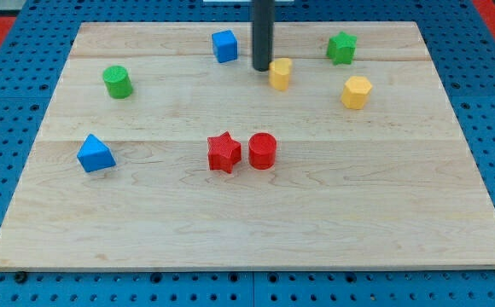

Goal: Move the yellow heart left to the yellow hexagon

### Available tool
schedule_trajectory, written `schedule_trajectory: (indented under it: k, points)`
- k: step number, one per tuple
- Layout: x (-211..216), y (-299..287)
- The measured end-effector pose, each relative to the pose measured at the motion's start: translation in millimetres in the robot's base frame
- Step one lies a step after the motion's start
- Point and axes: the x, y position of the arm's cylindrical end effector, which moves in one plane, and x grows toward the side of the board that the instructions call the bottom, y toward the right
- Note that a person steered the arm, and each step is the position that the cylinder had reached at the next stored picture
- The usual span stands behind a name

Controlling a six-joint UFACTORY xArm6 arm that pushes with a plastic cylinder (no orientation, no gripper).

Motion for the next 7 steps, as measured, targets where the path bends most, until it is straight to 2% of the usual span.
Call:
schedule_trajectory:
  k: [1,2,3,4,5,6,7]
  points:
    - [5,39]
    - [18,30]
    - [23,-8]
    - [44,18]
    - [47,30]
    - [77,54]
    - [101,2]
